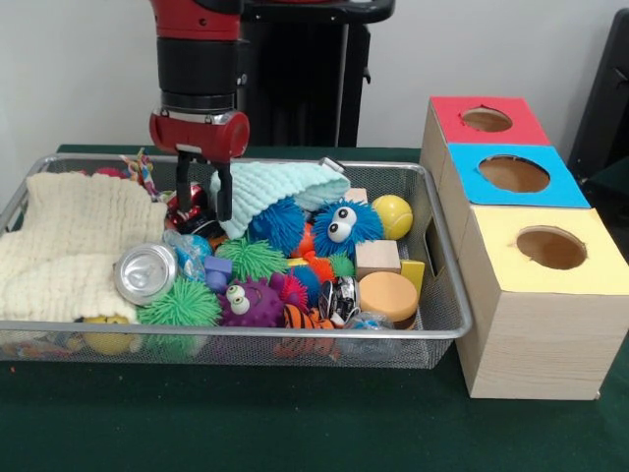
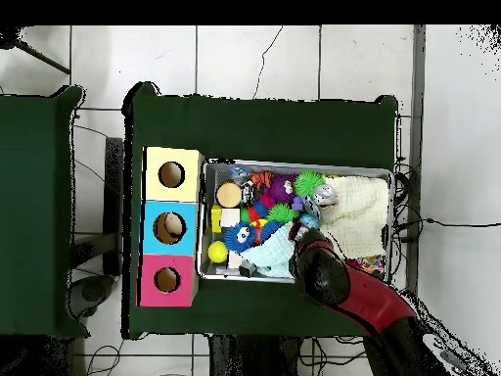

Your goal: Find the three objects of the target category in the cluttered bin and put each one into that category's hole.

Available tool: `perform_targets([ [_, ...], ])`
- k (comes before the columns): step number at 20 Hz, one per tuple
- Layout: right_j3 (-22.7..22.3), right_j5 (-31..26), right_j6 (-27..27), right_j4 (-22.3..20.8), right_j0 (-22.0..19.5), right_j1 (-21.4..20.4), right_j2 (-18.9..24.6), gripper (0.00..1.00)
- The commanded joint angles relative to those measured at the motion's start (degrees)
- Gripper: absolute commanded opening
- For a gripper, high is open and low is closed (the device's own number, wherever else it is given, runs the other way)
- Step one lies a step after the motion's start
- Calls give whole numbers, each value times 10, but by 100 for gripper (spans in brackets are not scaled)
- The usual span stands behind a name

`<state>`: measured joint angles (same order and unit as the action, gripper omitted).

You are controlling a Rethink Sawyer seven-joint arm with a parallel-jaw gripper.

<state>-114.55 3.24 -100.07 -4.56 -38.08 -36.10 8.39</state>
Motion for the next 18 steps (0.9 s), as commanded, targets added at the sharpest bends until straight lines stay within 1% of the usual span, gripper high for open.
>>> perform_targets([
  [1, -5, 3, -100, 1, -33, 28, 19, 100],
  [3, -9, 22, -103, -9, -48, 40, 33, 100],
  [6, -4, 39, -102, -17, -59, 59, 40, 100],
  [13, 4, 57, -102, -19, -62, 77, 43, 100],
  [18, 9, 58, -100, -14, -59, 82, 41, 100],
])
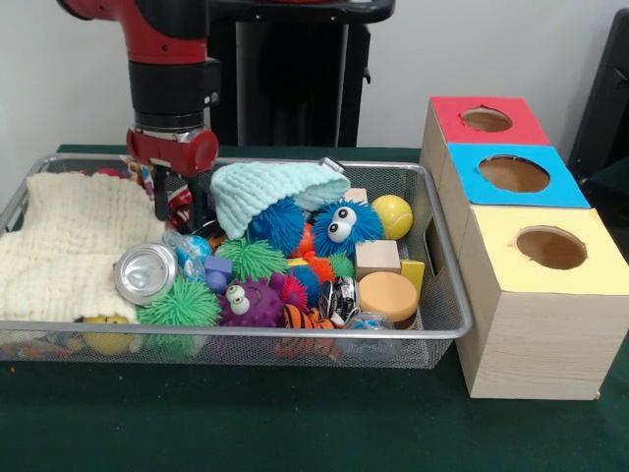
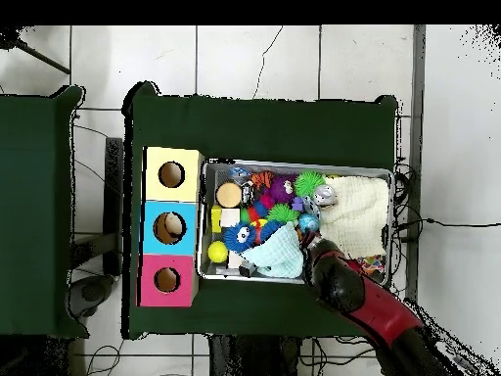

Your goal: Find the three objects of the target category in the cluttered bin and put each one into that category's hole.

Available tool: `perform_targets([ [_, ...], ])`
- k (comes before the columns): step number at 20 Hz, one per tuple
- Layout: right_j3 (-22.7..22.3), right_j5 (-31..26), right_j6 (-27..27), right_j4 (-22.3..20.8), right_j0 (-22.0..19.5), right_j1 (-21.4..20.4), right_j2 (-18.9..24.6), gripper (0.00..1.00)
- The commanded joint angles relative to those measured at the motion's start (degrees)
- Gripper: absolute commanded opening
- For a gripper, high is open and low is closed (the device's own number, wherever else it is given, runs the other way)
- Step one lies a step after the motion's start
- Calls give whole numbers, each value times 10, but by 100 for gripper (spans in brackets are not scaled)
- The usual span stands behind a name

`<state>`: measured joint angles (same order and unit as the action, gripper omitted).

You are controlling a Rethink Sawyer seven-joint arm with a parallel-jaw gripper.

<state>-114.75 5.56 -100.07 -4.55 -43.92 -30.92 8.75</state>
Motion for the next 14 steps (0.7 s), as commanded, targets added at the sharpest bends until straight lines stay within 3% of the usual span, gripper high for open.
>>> perform_targets([
  [1, 11, 35, -100, -14, -1, 30, 38, 100],
  [10, 1, 41, -95, -26, -12, 18, 52, 100],
  [14, 5, -33, -22, -79, -51, 0, 106, 100],
])
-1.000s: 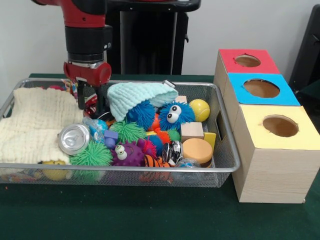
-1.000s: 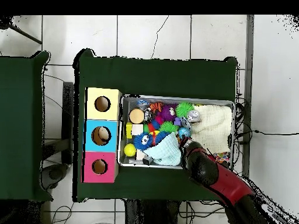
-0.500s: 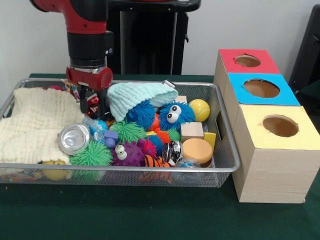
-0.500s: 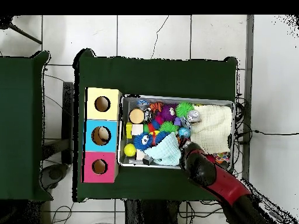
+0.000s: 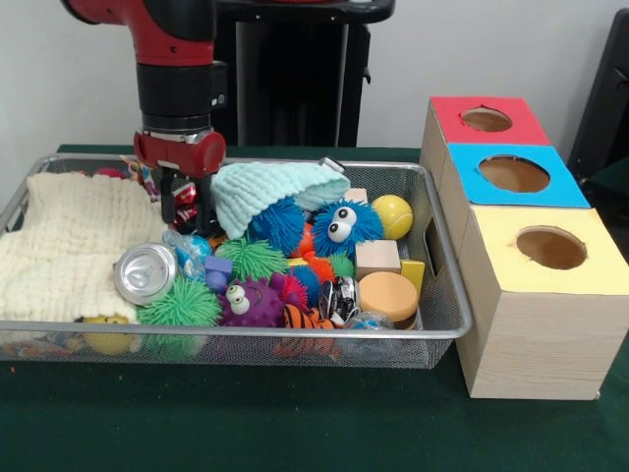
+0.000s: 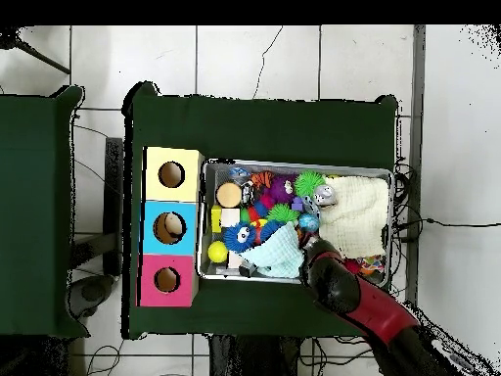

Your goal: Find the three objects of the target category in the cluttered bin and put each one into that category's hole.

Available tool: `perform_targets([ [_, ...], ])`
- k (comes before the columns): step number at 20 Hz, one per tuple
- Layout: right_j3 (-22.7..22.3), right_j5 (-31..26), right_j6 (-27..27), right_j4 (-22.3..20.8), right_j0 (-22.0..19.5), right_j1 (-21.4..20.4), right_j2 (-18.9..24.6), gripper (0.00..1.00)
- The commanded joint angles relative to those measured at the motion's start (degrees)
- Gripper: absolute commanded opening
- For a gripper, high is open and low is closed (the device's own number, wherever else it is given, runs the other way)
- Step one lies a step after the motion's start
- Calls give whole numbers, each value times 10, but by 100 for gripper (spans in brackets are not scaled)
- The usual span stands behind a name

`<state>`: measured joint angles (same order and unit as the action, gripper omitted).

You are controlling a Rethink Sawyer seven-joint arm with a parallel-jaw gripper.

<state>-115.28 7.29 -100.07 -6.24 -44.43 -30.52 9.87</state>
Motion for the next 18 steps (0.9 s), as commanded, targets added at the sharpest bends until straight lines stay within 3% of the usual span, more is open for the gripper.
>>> perform_targets([
  [1, 14, -74, 7, -82, -54, -14, 107, 100],
  [4, 22, -143, 68, -117, -47, -64, 109, 100],
  [8, 22, -225, 101, -133, -79, -96, 164, 100],
  [12, 39, -251, 132, -182, -94, -98, 196, 100],
  [18, 62, -255, 97, -229, -76, -101, 194, 100],
])
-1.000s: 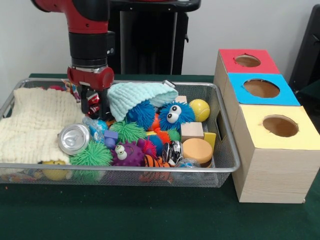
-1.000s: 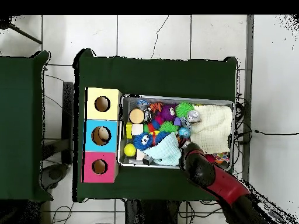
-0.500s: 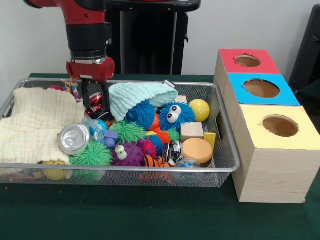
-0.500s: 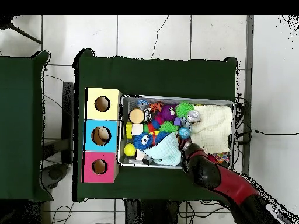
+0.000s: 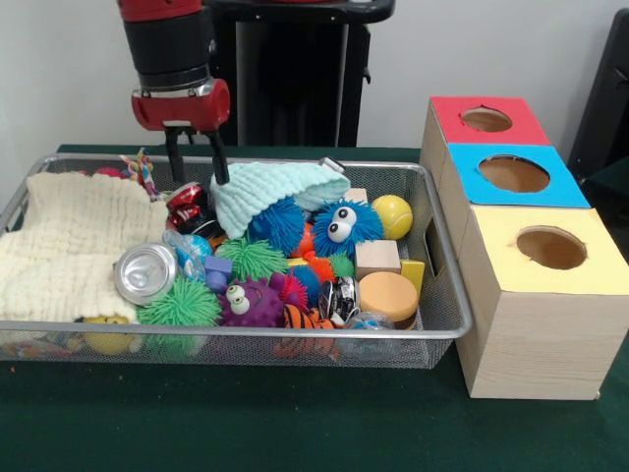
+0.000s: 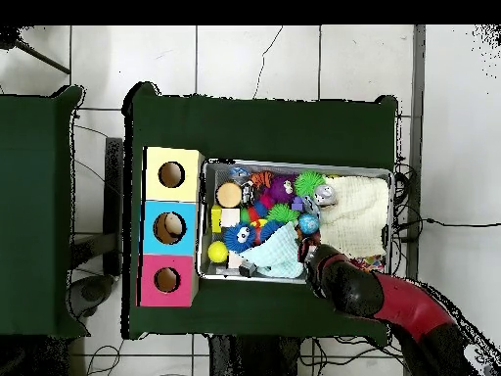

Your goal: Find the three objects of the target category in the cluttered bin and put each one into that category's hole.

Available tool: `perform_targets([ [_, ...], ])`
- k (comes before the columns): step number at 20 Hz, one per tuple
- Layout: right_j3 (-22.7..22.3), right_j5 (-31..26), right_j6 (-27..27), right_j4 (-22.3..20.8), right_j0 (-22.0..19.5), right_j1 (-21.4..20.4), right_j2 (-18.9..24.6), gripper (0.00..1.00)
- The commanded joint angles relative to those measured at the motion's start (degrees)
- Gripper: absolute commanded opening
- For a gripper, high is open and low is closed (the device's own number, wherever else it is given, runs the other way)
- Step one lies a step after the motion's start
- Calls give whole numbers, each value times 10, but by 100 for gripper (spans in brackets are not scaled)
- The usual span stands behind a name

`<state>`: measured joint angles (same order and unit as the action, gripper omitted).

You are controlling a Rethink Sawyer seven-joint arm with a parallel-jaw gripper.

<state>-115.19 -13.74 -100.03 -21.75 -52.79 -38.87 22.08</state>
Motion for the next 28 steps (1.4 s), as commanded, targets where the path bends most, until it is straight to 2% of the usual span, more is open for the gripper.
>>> perform_targets([
  [1, 63, -42, 92, -80, 9, -15, 72, 100],
  [7, 84, -47, 80, -109, 11, -4, 76, 100],
  [11, 86, -29, 70, -133, 13, 0, 72, 100],
  [15, 102, 6, 106, -214, 19, 0, 80, 100],
  [19, 95, 9, 133, -267, -1, -2, 126, 100],
  [25, 91, 13, 105, -305, -5, 8, 162, 100],
  [27, 96, 7, 108, -317, -2, 13, 177, 100],
  [28, 100, -6, 127, -323, -3, 12, 187, 100],
])
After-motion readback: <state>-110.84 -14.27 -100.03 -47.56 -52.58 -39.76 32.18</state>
